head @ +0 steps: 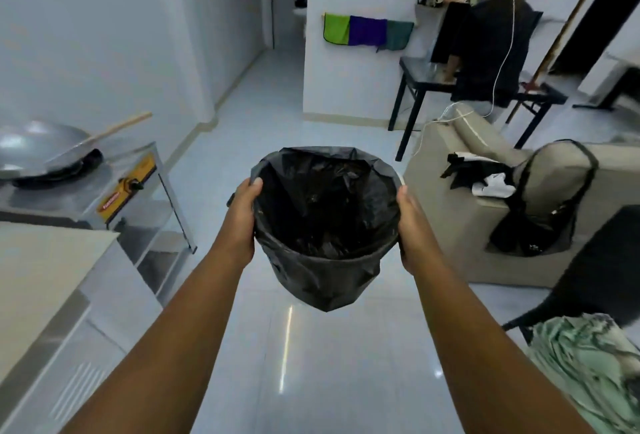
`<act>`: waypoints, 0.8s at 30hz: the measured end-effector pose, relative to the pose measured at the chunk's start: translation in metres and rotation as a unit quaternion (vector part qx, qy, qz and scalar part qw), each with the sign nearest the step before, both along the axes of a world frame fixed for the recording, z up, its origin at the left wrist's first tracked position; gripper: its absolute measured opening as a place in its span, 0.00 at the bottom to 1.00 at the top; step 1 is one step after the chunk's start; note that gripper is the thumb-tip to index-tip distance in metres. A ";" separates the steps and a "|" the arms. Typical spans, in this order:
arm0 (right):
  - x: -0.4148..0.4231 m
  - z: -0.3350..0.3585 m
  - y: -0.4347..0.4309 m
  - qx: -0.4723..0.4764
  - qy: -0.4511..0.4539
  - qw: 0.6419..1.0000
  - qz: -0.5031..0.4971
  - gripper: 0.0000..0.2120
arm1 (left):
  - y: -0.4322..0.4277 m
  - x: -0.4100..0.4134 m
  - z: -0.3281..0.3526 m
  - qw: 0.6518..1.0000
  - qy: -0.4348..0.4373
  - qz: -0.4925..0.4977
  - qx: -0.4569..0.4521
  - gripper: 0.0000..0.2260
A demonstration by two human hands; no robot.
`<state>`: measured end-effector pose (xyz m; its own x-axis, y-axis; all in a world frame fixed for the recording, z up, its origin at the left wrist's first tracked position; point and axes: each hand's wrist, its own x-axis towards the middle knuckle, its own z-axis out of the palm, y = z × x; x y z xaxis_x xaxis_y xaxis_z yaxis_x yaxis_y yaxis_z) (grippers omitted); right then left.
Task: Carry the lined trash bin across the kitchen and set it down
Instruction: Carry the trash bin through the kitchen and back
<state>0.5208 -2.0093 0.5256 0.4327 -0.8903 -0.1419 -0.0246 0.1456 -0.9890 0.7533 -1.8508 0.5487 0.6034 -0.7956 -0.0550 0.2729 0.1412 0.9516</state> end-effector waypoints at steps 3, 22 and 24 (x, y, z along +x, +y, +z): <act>0.038 0.004 -0.059 -0.001 0.016 1.000 -0.013 0.51 | -0.065 0.040 -0.001 1.000 0.009 -0.018 0.010 0.22; 0.281 0.012 -0.482 -0.001 0.053 0.998 0.019 0.33 | -0.460 0.250 0.008 0.998 0.013 0.061 0.020 0.19; 0.310 0.018 -0.532 -0.014 0.044 0.998 0.034 0.33 | -0.502 0.271 0.014 0.996 0.021 0.085 0.014 0.21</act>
<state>0.8310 -2.5411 0.5437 0.4785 -0.8639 -0.1574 -0.1203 0.1131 -0.9863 1.0241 -2.3527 0.5626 0.7266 -0.6792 -0.1038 0.2863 0.1619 0.9444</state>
